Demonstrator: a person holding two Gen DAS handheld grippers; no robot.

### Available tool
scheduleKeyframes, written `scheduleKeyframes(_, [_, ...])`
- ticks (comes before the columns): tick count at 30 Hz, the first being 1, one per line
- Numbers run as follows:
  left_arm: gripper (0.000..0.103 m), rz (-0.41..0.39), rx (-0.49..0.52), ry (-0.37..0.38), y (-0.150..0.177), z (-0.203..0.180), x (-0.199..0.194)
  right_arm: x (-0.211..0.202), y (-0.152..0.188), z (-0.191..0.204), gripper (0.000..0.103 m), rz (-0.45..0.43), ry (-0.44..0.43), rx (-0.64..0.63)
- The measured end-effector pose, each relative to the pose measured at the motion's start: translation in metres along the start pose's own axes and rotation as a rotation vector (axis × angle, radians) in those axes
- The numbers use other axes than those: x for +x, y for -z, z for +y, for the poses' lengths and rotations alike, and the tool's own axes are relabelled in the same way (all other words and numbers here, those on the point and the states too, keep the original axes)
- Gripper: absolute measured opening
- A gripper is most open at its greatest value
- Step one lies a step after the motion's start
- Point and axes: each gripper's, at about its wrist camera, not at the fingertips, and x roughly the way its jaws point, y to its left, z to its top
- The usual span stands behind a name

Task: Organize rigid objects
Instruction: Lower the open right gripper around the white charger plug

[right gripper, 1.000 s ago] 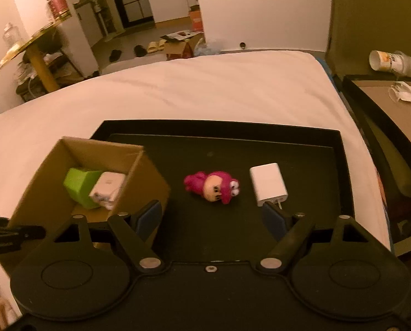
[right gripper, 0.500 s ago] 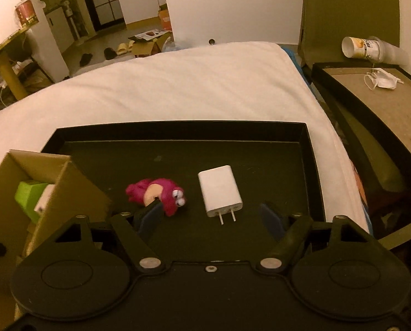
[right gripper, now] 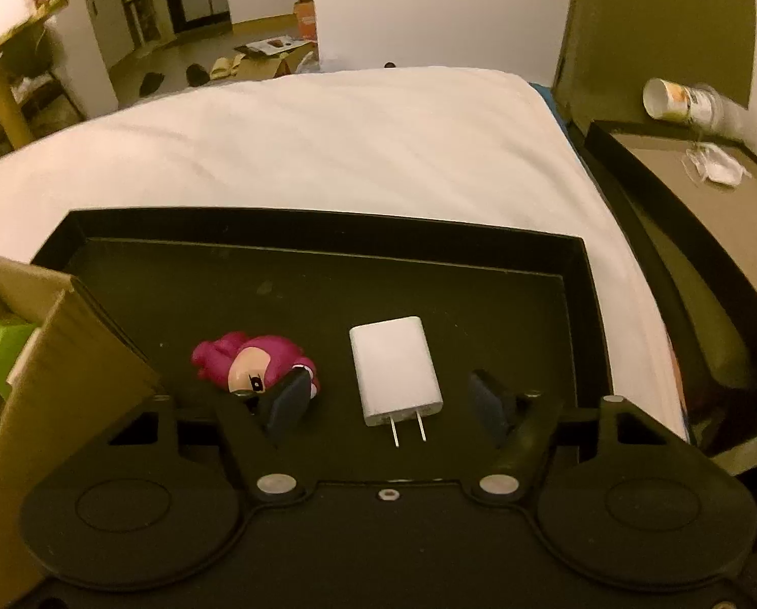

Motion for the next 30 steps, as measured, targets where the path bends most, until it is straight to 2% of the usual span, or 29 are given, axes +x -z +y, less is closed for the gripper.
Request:
scheduleKeyframes(6, [0.011, -0.008, 0.016, -0.008, 0.0, -0.004, -0.002, 0.007, -0.002, 0.002, 0.06, -0.002, 0.01, -0.024])
scheduleKeyframes(8, [0.012, -0.008, 0.02, -0.014, 0.0, -0.005, -0.001, 0.01, -0.002, 0.001, 0.051, 0.013, 0.003, -0.02])
scheduleKeyframes(10, [0.012, -0.007, 0.014, -0.014, 0.0, -0.005, 0.001, 0.013, 0.0, -0.001, 0.037, 0.028, -0.003, -0.013])
scheduleKeyframes(16, [0.012, -0.007, 0.02, -0.021, 0.0, -0.007, 0.002, 0.005, 0.004, -0.001, 0.036, 0.027, -0.007, -0.003])
scheduleKeyframes(30, [0.012, -0.016, 0.01, -0.016, 0.002, -0.005, 0.001, -0.037, 0.006, 0.01, 0.036, -0.049, -0.032, -0.003])
